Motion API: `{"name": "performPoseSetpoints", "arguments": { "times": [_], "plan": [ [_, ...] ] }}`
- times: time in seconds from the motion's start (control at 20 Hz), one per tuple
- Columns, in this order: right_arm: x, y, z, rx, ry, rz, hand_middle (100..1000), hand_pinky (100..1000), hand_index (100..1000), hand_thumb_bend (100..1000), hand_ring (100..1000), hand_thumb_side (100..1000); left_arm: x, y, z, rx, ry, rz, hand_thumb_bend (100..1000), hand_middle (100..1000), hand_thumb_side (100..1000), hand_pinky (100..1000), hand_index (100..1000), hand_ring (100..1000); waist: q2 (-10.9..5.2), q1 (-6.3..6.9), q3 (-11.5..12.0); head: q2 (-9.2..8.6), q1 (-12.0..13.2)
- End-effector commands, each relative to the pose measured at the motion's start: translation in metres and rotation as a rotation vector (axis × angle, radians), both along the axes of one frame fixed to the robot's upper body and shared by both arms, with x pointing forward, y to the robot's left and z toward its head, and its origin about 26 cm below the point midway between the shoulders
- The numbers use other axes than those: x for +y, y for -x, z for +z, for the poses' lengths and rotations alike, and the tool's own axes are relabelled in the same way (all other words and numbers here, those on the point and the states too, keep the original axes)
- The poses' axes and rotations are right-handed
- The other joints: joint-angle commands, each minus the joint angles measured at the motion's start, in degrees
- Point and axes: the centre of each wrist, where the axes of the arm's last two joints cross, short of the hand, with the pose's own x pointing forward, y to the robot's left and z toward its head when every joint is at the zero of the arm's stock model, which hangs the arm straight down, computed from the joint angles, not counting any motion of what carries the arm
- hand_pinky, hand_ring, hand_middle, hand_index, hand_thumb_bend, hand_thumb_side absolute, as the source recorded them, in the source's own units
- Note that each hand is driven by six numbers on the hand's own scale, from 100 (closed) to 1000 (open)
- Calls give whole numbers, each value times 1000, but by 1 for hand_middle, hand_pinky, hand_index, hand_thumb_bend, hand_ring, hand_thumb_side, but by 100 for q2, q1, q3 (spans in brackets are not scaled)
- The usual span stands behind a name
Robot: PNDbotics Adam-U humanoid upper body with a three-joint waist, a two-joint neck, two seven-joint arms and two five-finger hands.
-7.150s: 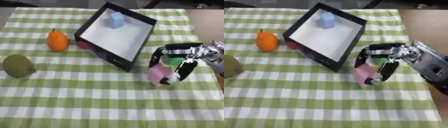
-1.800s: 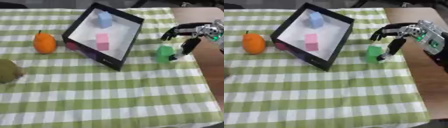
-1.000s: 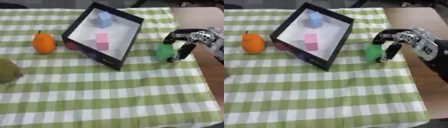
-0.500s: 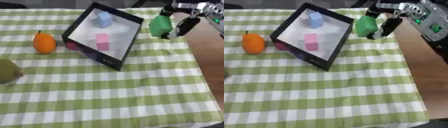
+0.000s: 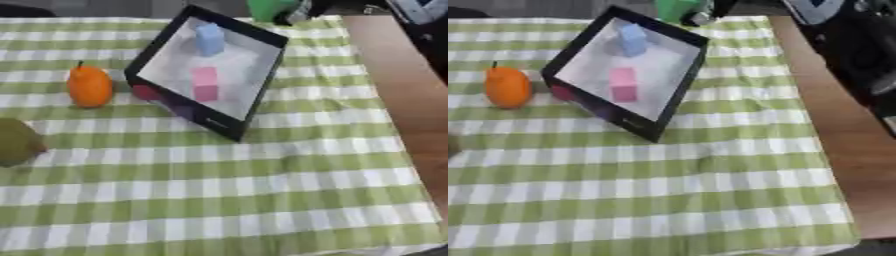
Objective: Pick up objects on the table and place them in the box.
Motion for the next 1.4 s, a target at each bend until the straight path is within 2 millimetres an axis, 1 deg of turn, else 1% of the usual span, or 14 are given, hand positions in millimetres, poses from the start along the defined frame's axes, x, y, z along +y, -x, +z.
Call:
{"name": "performPoseSetpoints", "arguments": {
  "times": [0.05, 0.2, 0.35, 0.55, 0.8, 0.9, 1.0, 1.15, 1.25, 1.4],
  "plan": [
    [6, -21, -8, 1, 67, -25, 495, 810, 601, 371, 673, 100, 4, -1, 8, -18, -27, -12, 363, 733, 805, 897, 805, 822, -130, -37, 42, -12, -71],
    [8, -38, -26, 15, 126, -38, 500, 806, 605, 390, 674, 100, 3, -2, 9, -21, -26, -16, 363, 732, 806, 897, 805, 822, -109, -49, 100, -12, -110],
    [9, -48, -41, 25, 175, -33, 504, 803, 608, 401, 675, 100, 2, -3, 9, -23, -24, -21, 363, 732, 805, 897, 805, 822, -95, -58, 118, -12, -125],
    [11, -54, -55, 43, 227, -10, 508, 802, 613, 411, 677, 100, 2, -3, 10, -25, -26, -25, 363, 732, 805, 897, 805, 822, -95, -60, 127, -12, -139],
    [10, -57, -65, 59, 269, 12, 528, 805, 634, 416, 692, 100, 2, -3, 10, -26, -27, -24, 363, 732, 804, 898, 805, 822, -111, -62, 129, -12, -134],
    [10, -58, -67, 63, 274, 16, 594, 817, 699, 435, 726, 100, 2, -3, 10, -27, -28, -24, 363, 732, 803, 897, 805, 822, -118, -62, 125, -12, -131],
    [11, -58, -67, 61, 275, 24, 695, 849, 789, 472, 791, 159, 2, -4, 11, -28, -28, -25, 364, 732, 803, 898, 805, 822, -123, -62, 122, -12, -129],
    [11, -58, -68, 62, 269, 37, 796, 895, 873, 538, 863, 239, 2, -4, 11, -28, -28, -24, 363, 732, 803, 898, 805, 823, -125, -63, 123, -12, -122],
    [10, -58, -68, 63, 267, 39, 821, 902, 886, 556, 875, 256, 2, -3, 10, -26, -28, -23, 363, 732, 803, 898, 805, 822, -127, -65, 121, -12, -115],
    [8, -58, -69, 65, 265, 36, 817, 897, 880, 559, 864, 267, 2, -3, 10, -26, -29, -22, 363, 732, 802, 898, 805, 823, -135, -65, 108, -12, -106]
  ]
}}
